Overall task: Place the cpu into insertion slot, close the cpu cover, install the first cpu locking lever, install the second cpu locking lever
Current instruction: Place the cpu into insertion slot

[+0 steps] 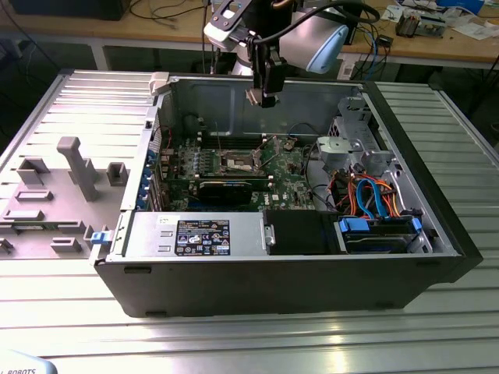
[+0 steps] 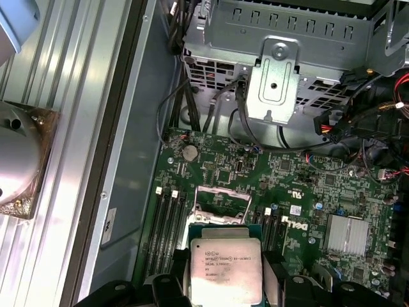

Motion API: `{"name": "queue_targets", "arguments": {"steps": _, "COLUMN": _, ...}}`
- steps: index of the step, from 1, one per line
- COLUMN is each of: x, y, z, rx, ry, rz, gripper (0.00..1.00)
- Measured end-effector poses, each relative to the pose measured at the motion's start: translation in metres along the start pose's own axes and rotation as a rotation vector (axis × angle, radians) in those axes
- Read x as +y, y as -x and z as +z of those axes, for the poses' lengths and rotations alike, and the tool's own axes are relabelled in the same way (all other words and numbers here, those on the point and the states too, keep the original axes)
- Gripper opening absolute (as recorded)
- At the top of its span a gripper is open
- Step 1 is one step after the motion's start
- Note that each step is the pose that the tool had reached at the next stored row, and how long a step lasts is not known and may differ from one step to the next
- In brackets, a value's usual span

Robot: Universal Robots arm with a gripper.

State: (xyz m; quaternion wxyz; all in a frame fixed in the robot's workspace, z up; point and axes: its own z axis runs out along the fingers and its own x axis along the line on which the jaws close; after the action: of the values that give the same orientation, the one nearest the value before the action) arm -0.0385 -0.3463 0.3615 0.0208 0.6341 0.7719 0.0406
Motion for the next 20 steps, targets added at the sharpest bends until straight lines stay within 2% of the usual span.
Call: {"name": "queue_targets", "arguments": {"steps": 20, "x": 0.0, "y": 0.0, "z": 0.0, "rx": -0.0023, "ry": 0.0005, "rz": 0.025, "gripper": 0.54}}
